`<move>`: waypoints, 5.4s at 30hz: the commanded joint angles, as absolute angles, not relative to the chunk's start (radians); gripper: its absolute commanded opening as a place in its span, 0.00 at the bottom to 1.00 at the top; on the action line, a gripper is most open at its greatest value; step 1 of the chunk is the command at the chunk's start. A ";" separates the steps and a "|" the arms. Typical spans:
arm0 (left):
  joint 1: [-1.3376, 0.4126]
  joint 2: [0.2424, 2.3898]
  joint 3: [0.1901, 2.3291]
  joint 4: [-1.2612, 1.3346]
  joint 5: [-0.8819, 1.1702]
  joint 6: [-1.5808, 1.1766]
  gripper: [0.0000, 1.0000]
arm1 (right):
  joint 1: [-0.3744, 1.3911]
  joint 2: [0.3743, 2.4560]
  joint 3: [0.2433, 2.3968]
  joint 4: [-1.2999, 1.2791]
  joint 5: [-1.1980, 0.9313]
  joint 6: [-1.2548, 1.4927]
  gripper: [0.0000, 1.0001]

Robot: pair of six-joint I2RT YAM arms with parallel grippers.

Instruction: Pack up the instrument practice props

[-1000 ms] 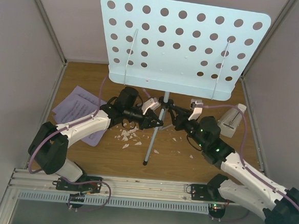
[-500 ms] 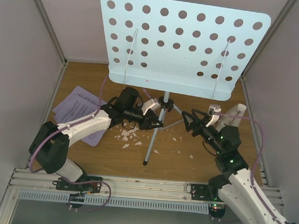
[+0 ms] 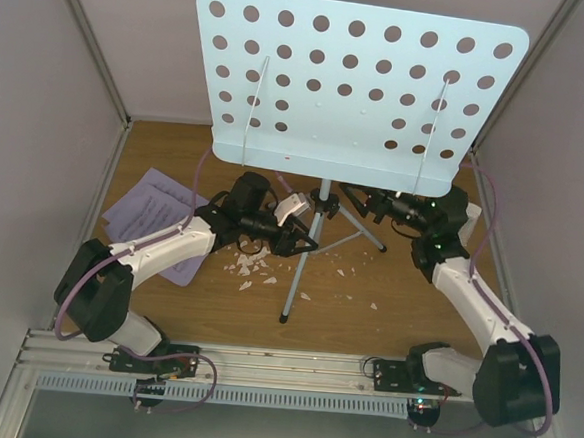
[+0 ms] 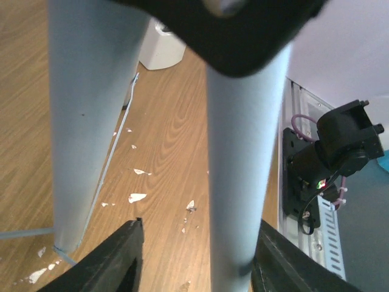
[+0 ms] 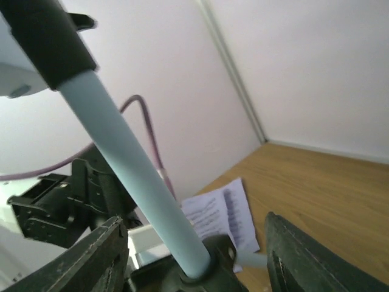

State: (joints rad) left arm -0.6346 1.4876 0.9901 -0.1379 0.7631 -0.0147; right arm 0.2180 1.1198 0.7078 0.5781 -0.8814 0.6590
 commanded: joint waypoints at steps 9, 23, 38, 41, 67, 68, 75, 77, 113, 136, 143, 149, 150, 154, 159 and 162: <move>-0.644 1.461 0.981 -0.087 0.772 -0.006 0.07 | 0.334 1.287 0.859 0.863 -1.050 0.672 0.52; -0.644 1.463 0.985 -0.095 0.771 -0.006 0.00 | 0.352 1.362 0.950 0.974 -1.102 0.736 0.28; -0.645 1.370 0.958 -0.035 0.747 0.004 0.00 | 0.395 1.322 0.895 0.929 -1.118 0.676 0.01; -0.644 1.298 0.951 0.012 0.744 -0.040 0.00 | 0.412 1.289 0.873 0.856 -1.111 0.634 0.00; -0.732 1.114 0.957 0.139 0.681 -0.398 0.00 | 0.528 1.130 0.603 0.732 -0.710 0.773 0.01; -0.736 1.110 0.955 0.134 0.671 -0.407 0.00 | 0.528 1.137 0.592 0.727 -0.684 0.791 0.01; -0.746 1.095 0.898 0.144 0.622 -0.447 0.00 | 0.528 1.206 0.528 0.749 -0.514 0.952 0.01; -0.747 1.103 0.886 0.144 0.607 -0.458 0.00 | 0.528 1.233 0.523 0.743 -0.484 0.986 0.01; -0.869 1.347 0.808 0.019 0.307 -0.326 0.72 | 0.526 1.695 0.444 0.874 -0.369 1.187 0.01; -1.045 1.160 0.580 -0.196 0.011 -0.523 0.99 | 0.525 1.515 0.305 0.779 -0.291 1.224 0.76; -1.138 1.177 0.567 -0.231 -0.100 -0.598 0.99 | 0.525 1.238 0.198 0.531 -0.198 1.230 0.90; -1.197 1.244 0.589 -0.255 -0.143 -0.633 0.99 | 0.522 0.975 0.170 0.261 -0.129 1.194 0.98; -1.207 1.256 0.592 -0.261 -0.148 -0.639 0.99 | 0.522 0.916 0.170 0.208 -0.120 1.184 0.98; -1.259 1.312 0.620 -0.326 -0.208 -0.682 0.99 | 0.510 0.718 0.172 -0.016 -0.065 1.167 1.00; -1.313 1.391 0.648 -0.387 -0.258 -0.725 0.99 | 0.477 0.515 0.206 -0.194 -0.020 1.118 1.00; -1.339 1.441 0.666 -0.407 -0.278 -0.740 0.99 | 0.466 0.455 0.225 -0.241 -0.007 1.102 1.00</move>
State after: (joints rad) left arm -1.3067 1.3895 0.6273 -0.3679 -0.2050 -0.6907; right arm 0.4839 0.5156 0.1871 -0.0864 -0.0650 1.1496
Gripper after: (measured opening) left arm 0.990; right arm 0.995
